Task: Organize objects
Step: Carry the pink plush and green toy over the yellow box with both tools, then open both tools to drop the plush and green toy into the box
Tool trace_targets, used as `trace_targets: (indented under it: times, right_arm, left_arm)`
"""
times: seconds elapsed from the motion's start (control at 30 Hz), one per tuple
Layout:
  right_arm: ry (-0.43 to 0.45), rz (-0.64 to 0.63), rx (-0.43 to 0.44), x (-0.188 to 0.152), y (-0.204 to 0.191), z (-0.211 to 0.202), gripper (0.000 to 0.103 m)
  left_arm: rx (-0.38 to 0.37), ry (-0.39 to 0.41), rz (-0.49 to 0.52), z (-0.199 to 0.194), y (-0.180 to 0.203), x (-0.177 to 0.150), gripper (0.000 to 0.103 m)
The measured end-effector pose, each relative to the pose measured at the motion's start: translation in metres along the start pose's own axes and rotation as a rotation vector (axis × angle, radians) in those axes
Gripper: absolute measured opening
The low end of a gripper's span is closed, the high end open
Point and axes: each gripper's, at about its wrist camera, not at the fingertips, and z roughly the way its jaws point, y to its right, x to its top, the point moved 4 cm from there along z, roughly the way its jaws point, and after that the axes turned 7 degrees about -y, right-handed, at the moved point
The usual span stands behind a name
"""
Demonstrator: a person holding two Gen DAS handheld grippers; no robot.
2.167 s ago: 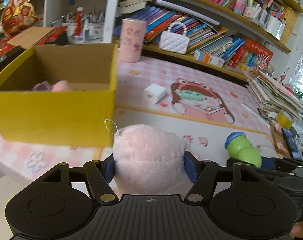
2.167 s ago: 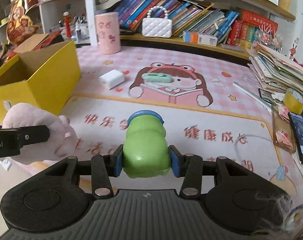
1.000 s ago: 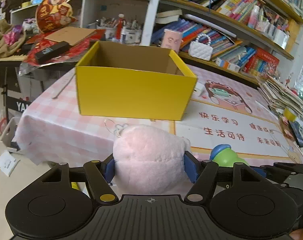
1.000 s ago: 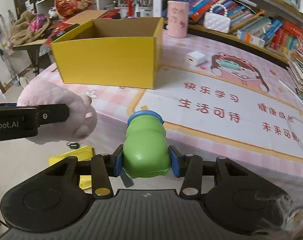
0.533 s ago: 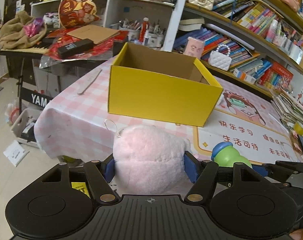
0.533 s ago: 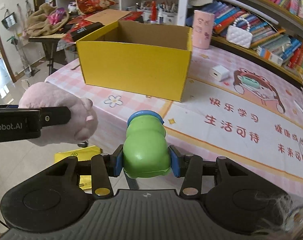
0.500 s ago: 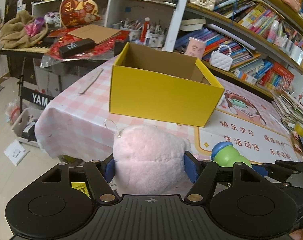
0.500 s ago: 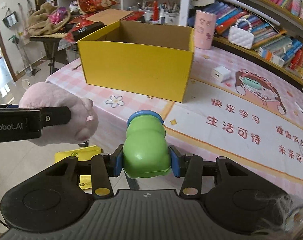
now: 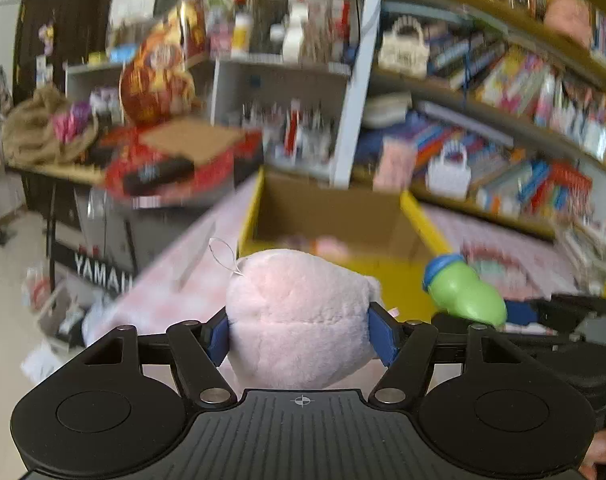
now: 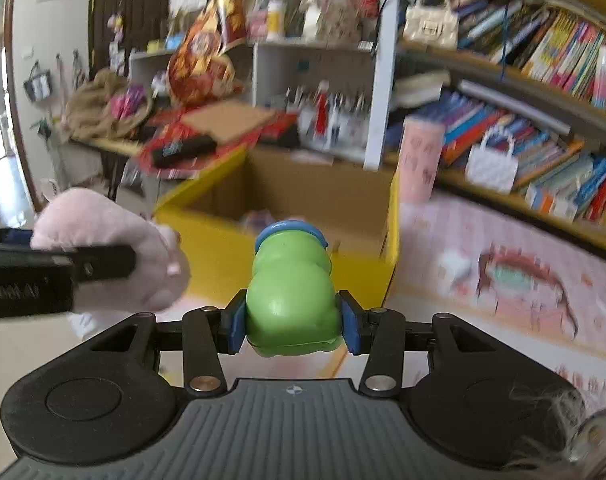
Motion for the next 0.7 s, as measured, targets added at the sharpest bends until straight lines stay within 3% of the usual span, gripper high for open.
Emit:
trace_targets:
  times: [0.13, 0.23, 0.5, 0.7]
  right_arm:
    - [0.055, 0.017, -0.021, 0.036, 0.015, 0.015, 0.043]
    - [0.061, 0.014, -0.026, 0.052, 0.023, 0.035, 0.043]
    - [-0.033, -0.022, 0.002, 0.063, 0.030, 0.100, 0.043]
    - [-0.106, -0.039, 0.015, 0.060, 0.037, 0.137, 0.043]
  left_arm:
    - [-0.010, 0.095, -0.007, 0.010, 0.002, 0.044, 0.069]
    - [0.000, 0.116, 0.008, 0.029, 0.007, 0.060, 0.069]
    - [0.042, 0.036, -0.013, 0.096, 0.009, 0.068, 0.070]
    - [0.075, 0.007, 0.038, 0.121, 0.017, 0.069, 0.071]
